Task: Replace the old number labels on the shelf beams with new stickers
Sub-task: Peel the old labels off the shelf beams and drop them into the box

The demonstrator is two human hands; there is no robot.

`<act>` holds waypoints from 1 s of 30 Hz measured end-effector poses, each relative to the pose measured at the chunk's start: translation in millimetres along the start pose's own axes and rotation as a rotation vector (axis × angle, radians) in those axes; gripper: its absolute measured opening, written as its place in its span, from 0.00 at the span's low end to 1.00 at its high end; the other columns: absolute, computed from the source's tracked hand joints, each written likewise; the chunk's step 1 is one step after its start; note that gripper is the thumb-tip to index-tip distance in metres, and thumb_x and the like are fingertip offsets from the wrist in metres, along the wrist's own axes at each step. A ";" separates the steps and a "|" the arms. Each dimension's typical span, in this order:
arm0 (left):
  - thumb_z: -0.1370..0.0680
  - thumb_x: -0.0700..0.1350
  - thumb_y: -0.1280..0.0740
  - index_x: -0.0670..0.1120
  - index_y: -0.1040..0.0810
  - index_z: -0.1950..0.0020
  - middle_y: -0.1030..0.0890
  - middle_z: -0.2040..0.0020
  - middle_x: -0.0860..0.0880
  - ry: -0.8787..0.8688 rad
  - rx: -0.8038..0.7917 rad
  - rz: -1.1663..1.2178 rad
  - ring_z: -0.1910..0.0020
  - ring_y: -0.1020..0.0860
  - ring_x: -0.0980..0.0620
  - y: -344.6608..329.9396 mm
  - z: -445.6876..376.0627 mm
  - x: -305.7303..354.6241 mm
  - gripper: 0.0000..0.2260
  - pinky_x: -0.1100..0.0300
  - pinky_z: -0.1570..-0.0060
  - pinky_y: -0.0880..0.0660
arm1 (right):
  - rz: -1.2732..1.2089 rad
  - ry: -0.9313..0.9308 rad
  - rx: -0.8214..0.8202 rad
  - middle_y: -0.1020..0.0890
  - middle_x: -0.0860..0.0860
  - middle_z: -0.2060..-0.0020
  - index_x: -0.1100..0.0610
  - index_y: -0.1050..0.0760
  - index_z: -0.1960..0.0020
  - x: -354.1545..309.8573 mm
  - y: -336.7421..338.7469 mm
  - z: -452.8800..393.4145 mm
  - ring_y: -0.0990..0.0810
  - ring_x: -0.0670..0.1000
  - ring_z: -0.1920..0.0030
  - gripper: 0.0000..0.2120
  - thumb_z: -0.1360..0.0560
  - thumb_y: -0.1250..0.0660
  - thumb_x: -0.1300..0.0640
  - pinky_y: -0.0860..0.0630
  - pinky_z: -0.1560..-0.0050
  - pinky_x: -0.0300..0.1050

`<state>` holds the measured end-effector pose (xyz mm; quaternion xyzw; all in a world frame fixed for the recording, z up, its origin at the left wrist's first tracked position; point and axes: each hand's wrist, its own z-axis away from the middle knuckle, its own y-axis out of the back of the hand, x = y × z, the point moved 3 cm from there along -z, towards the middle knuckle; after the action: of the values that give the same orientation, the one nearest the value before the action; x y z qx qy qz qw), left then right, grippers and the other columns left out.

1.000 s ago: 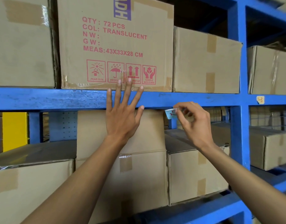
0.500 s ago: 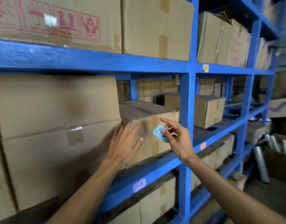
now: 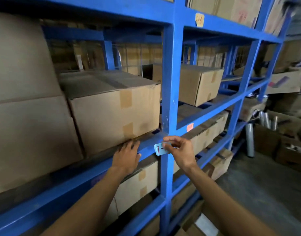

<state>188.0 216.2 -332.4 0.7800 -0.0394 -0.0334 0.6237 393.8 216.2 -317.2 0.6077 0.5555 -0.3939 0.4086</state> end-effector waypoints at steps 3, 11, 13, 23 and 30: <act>0.18 0.57 0.47 0.51 0.44 0.21 0.31 0.26 0.49 0.050 0.080 -0.111 0.27 0.34 0.48 -15.9 -1.5 6.4 0.26 0.51 0.36 0.30 | -0.053 -0.055 -0.022 0.14 0.47 0.63 0.54 0.18 0.57 27.5 8.6 -13.6 0.16 0.41 0.61 0.09 0.27 0.27 0.68 0.21 0.59 0.34; 0.18 0.59 0.47 0.53 0.41 0.22 0.27 0.30 0.50 0.056 0.165 -0.175 0.33 0.28 0.47 -22.4 -2.6 9.8 0.26 0.51 0.47 0.25 | -0.147 -0.167 -0.145 0.14 0.52 0.57 0.57 0.19 0.50 79.0 6.9 -31.8 0.15 0.41 0.57 0.13 0.26 0.32 0.73 0.21 0.59 0.33; 0.19 0.59 0.46 0.52 0.39 0.22 0.26 0.31 0.49 0.058 0.188 -0.194 0.34 0.26 0.46 -19.4 0.7 10.7 0.26 0.50 0.47 0.26 | -0.148 -0.197 -0.153 0.14 0.54 0.55 0.59 0.20 0.46 87.8 7.6 -26.7 0.15 0.41 0.56 0.14 0.26 0.32 0.73 0.20 0.58 0.34; 0.27 0.48 0.34 0.48 0.46 0.20 0.50 0.18 0.42 -0.137 0.188 -0.014 0.20 0.52 0.42 -113.8 18.0 68.5 0.38 0.40 0.23 0.55 | -0.101 -0.367 0.015 0.21 0.57 0.58 0.56 0.26 0.44 162.8 47.3 -1.6 0.20 0.48 0.62 0.20 0.28 0.32 0.77 0.20 0.58 0.42; 0.20 0.57 0.41 0.50 0.53 0.19 0.52 0.18 0.45 -0.012 -0.287 0.154 0.19 0.53 0.46 -246.7 11.7 65.3 0.34 0.44 0.23 0.47 | 0.058 -0.551 0.188 0.18 0.47 0.67 0.49 0.26 0.50 254.7 85.2 29.2 0.18 0.44 0.66 0.22 0.32 0.28 0.74 0.19 0.67 0.43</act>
<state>256.6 252.1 -575.9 0.6774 -0.0974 0.0045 0.7291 496.5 274.7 -560.1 0.5288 0.3670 -0.5819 0.4970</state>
